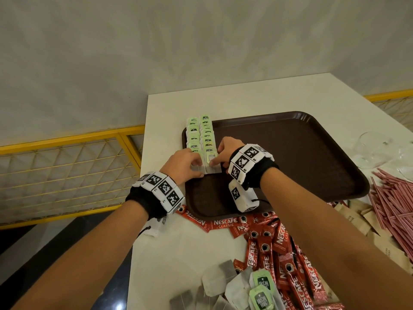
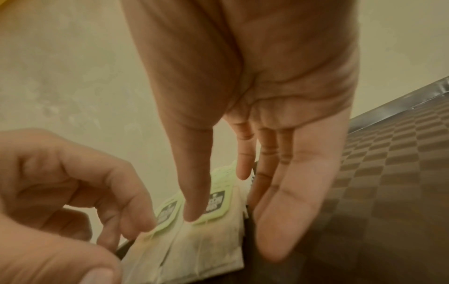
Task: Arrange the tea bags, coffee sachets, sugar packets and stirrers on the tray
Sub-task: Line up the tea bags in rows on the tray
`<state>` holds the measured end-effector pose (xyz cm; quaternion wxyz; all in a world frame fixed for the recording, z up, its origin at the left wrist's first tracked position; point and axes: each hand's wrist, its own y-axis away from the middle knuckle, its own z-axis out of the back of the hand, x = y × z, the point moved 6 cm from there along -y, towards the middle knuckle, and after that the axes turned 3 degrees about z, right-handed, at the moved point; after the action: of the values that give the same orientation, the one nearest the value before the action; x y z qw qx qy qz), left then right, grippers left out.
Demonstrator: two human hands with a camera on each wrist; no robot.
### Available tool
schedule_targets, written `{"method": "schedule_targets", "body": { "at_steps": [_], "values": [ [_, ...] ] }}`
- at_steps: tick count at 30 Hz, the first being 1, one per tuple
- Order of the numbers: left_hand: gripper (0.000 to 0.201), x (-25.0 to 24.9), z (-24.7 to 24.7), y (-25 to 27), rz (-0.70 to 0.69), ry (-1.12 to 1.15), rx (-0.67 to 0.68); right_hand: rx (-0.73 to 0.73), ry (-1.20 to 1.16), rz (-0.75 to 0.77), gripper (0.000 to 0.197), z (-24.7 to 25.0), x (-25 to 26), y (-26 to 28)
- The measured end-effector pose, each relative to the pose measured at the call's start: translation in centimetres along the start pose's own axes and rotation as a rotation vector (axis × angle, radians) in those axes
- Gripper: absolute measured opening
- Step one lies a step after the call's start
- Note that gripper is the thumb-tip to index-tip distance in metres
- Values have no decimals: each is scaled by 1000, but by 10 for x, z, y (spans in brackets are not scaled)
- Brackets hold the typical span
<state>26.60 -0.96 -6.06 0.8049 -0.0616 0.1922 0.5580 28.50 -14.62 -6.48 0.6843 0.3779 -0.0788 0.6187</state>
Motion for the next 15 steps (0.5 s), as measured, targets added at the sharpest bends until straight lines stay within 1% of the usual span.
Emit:
{"method": "schedule_targets", "body": {
  "at_steps": [2,5,9,12,15],
  "values": [
    [29,-3,5,5,-8,14,-38,-3,11,31,41,6,2,6],
    [25,-9,13,18,-3,63,-88,-42,20,74,50,11,4,19],
    [20,-21,17,47,6,180,-101,-42,5,157,46,12,8,50],
    [20,-31,11,76,18,239,-21,58,-29,213,40,3,7,84],
    [24,-43,-2,107,-4,248,131,152,-42,249,31,-9,1,120]
  ]
}}
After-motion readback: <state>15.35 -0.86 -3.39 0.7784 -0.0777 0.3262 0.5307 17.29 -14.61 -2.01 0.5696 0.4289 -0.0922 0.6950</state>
